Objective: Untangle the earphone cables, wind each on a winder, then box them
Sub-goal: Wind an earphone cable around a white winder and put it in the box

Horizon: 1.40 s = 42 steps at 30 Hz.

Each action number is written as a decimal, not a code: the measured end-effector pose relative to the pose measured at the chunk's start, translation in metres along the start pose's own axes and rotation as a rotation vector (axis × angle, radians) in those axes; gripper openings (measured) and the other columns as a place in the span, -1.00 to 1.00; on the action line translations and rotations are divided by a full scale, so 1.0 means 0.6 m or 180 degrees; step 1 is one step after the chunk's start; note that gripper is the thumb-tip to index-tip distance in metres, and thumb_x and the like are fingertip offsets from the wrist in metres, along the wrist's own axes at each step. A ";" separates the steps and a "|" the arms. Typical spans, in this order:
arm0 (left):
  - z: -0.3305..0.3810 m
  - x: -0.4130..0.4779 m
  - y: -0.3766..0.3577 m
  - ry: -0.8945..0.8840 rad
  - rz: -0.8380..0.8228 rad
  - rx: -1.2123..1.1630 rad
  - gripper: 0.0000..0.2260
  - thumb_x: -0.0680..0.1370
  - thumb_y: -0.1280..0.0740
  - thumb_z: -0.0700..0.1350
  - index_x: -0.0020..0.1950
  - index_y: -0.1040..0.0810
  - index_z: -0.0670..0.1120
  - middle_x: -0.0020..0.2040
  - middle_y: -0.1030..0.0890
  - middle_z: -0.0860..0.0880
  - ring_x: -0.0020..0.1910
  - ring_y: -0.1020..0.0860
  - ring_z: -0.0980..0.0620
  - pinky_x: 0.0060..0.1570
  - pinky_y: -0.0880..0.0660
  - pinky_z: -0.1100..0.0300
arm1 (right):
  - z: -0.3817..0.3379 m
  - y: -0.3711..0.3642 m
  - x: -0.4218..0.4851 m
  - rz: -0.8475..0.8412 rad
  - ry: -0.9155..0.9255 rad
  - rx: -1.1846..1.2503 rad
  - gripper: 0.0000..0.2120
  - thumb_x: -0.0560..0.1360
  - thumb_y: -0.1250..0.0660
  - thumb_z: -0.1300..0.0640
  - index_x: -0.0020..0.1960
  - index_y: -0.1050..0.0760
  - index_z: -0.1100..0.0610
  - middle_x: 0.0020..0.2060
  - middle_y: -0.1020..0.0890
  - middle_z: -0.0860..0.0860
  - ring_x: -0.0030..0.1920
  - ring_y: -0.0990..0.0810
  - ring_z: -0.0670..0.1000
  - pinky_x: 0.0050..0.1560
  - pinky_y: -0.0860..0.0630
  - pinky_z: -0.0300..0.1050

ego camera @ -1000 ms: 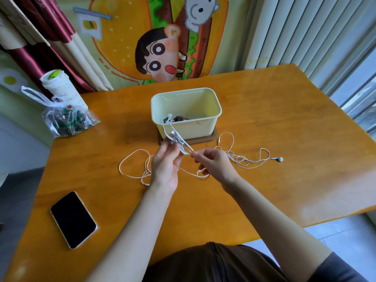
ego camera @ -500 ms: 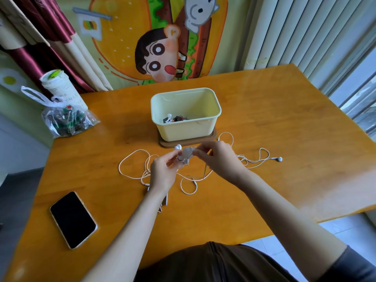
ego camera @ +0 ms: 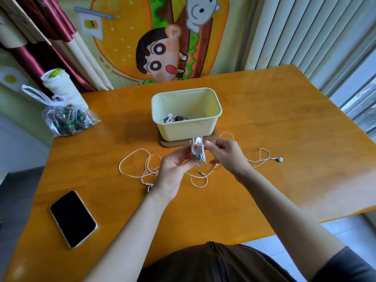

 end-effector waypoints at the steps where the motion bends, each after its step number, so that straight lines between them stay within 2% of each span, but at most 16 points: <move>1: -0.002 0.001 0.000 0.0055 0.0029 -0.0272 -0.71 0.37 -0.36 -0.29 0.04 -0.64 -0.05 -0.07 -0.70 0.01 -0.05 -0.63 0.09 -0.03 -0.54 0.27 | -0.002 -0.004 -0.002 0.0009 -0.0038 0.0105 -0.74 0.55 -0.29 0.10 -0.21 -0.57 0.24 -0.51 -0.39 -0.09 -0.51 -0.40 -0.17 -0.41 -0.49 -0.22; 5: -0.004 0.009 0.001 0.0194 0.0117 -0.0949 -0.67 0.43 -0.29 -0.31 0.17 -0.55 -0.11 0.08 -0.67 -0.01 0.09 -0.62 0.05 0.05 -0.56 0.20 | -0.003 -0.020 -0.007 -0.0019 -0.0251 0.0318 -0.67 0.55 -0.28 0.07 -0.31 -0.49 0.23 -0.56 -0.33 -0.10 -0.53 -0.27 -0.12 -0.50 -0.25 -0.28; 9: -0.011 0.011 0.007 0.0293 0.0344 -0.1155 -0.65 0.43 -0.29 -0.23 0.22 -0.54 -0.10 0.17 -0.62 -0.06 0.16 -0.58 -0.02 0.02 -0.57 0.19 | -0.002 -0.032 -0.007 -0.0110 -0.0468 0.0599 -0.67 0.56 -0.27 0.08 -0.37 -0.41 0.12 -0.59 -0.30 -0.15 -0.53 -0.24 -0.13 -0.52 -0.23 -0.31; 13: -0.018 0.019 0.019 0.0397 0.0579 -0.1359 -0.70 0.53 -0.24 -0.23 0.25 -0.51 -0.08 0.23 -0.57 -0.06 0.17 -0.55 -0.03 -0.07 -0.58 0.25 | 0.015 -0.039 -0.014 -0.0164 -0.0605 0.0590 -0.78 0.55 -0.29 0.11 -0.25 -0.48 0.17 -0.49 -0.38 -0.05 -0.50 -0.28 -0.10 -0.51 -0.28 -0.30; 15: -0.022 0.025 0.027 0.0490 0.0742 -0.1222 -0.71 0.58 -0.20 -0.25 0.29 -0.49 -0.07 0.30 -0.53 -0.09 0.23 -0.51 -0.05 -0.05 -0.58 0.28 | 0.023 -0.043 -0.018 -0.0097 -0.0521 0.0458 -0.80 0.53 -0.31 0.09 -0.19 -0.52 0.20 -0.44 -0.43 -0.02 -0.48 -0.32 -0.09 -0.48 -0.30 -0.26; 16: -0.025 0.028 0.031 0.0517 0.0843 -0.1101 -0.70 0.59 -0.20 -0.25 0.31 -0.48 -0.07 0.31 -0.52 -0.10 0.26 -0.50 -0.06 0.06 -0.55 0.23 | 0.024 -0.046 -0.020 -0.0074 -0.0441 0.0388 -0.79 0.53 -0.32 0.08 -0.19 -0.53 0.21 -0.44 -0.45 -0.02 -0.47 -0.33 -0.09 -0.46 -0.30 -0.25; 18: -0.031 0.030 0.037 0.0468 0.1112 -0.0923 -0.68 0.58 -0.24 -0.29 0.32 -0.48 -0.13 0.21 -0.59 -0.09 0.21 -0.53 -0.04 0.17 -0.49 0.14 | 0.020 -0.051 -0.024 -0.0065 -0.0218 0.0137 -0.79 0.53 -0.32 0.06 -0.21 -0.53 0.16 -0.44 -0.47 -0.06 -0.47 -0.36 -0.13 -0.42 -0.31 -0.27; 20: -0.033 0.026 0.043 0.0336 0.1357 -0.0580 -0.67 0.55 -0.28 -0.34 0.29 -0.51 -0.15 0.02 -0.66 0.02 0.05 -0.59 0.06 0.02 -0.50 0.23 | 0.013 -0.058 -0.030 -0.0104 0.0039 -0.0224 -0.84 0.53 -0.32 0.07 -0.18 -0.55 0.10 -0.41 -0.50 -0.10 -0.43 -0.40 -0.17 -0.39 -0.32 -0.33; 22: -0.032 0.022 0.054 0.0133 0.1484 0.0380 -0.68 0.53 -0.33 -0.33 0.24 -0.56 -0.08 -0.07 -0.67 0.11 -0.04 -0.60 0.13 -0.15 -0.49 0.39 | 0.011 -0.064 -0.038 -0.0202 0.0253 -0.0578 -0.88 0.53 -0.31 0.07 -0.11 -0.58 0.08 -0.36 -0.51 -0.14 -0.38 -0.43 -0.18 -0.36 -0.34 -0.39; 25: -0.030 0.019 0.072 -0.0148 0.1421 0.1828 -0.71 0.51 -0.36 -0.31 0.21 -0.60 -0.11 -0.05 -0.67 0.02 -0.06 -0.60 0.13 -0.21 -0.45 0.50 | 0.005 -0.066 -0.046 -0.0396 0.0514 -0.1068 -0.85 0.54 -0.30 0.06 -0.02 -0.61 0.09 -0.27 -0.56 -0.11 -0.32 -0.45 -0.16 -0.33 -0.35 -0.37; 29: -0.025 0.016 0.075 -0.0215 0.1008 0.2432 -0.73 0.51 -0.36 -0.31 0.19 -0.62 -0.13 -0.08 -0.66 0.00 -0.14 -0.57 0.19 -0.19 -0.44 0.52 | -0.013 -0.045 -0.036 -0.0437 0.0729 -0.1350 -0.85 0.53 -0.31 0.08 -0.05 -0.59 0.14 -0.26 -0.54 -0.10 -0.34 -0.43 -0.22 -0.33 -0.33 -0.45; 32: -0.029 0.014 0.065 -0.0274 0.0512 0.2917 -0.73 0.51 -0.38 -0.28 0.19 -0.62 -0.10 -0.06 -0.63 -0.11 -0.10 -0.56 0.03 -0.16 -0.44 0.42 | -0.021 -0.024 -0.024 -0.0351 0.0779 -0.1543 -0.84 0.53 -0.31 0.06 -0.07 -0.58 0.14 -0.26 -0.53 -0.09 -0.35 -0.41 -0.23 -0.34 -0.33 -0.44; 35: -0.033 0.017 0.065 -0.0212 0.0325 0.2832 -0.71 0.50 -0.38 -0.28 0.20 -0.62 -0.06 -0.05 -0.63 -0.13 -0.04 -0.58 -0.06 0.00 -0.55 0.12 | -0.024 -0.009 -0.014 -0.0301 0.0780 -0.1485 -0.85 0.52 -0.33 0.08 -0.08 -0.60 0.16 -0.26 -0.53 -0.08 -0.34 -0.41 -0.18 -0.33 -0.33 -0.40; 37: -0.030 0.017 0.063 -0.0235 0.0207 0.2700 -0.71 0.50 -0.39 -0.28 0.18 -0.63 -0.05 -0.04 -0.67 -0.10 0.00 -0.60 -0.07 0.07 -0.55 -0.02 | -0.022 -0.002 -0.008 -0.0179 0.0767 -0.1443 -0.86 0.52 -0.34 0.10 -0.10 -0.59 0.17 -0.25 -0.52 -0.07 -0.32 -0.41 -0.14 -0.31 -0.31 -0.39; 39: -0.025 0.014 0.057 -0.0239 0.0061 0.2506 -0.67 0.48 -0.39 -0.31 0.14 -0.63 0.05 -0.03 -0.68 -0.08 0.02 -0.61 -0.08 0.09 -0.55 -0.04 | -0.016 0.003 -0.003 -0.0061 0.0704 -0.1402 -0.85 0.51 -0.34 0.12 -0.11 -0.59 0.20 -0.25 -0.53 -0.05 -0.32 -0.40 -0.16 -0.29 -0.31 -0.41; 42: -0.016 0.007 0.044 -0.0197 -0.0163 0.2290 -0.55 0.46 -0.39 -0.35 0.05 -0.58 0.22 0.01 -0.67 -0.11 0.05 -0.61 -0.06 0.13 -0.54 0.04 | -0.012 0.005 0.002 -0.0070 0.0594 -0.1298 -0.85 0.50 -0.36 0.12 -0.12 -0.59 0.21 -0.32 -0.53 -0.09 -0.36 -0.42 -0.18 -0.32 -0.32 -0.42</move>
Point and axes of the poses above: each hand's wrist, its own x-axis towards the middle knuckle, its own y-axis out of the back of the hand, z = x × y, the point moved 3 cm from there along x, towards the middle knuckle
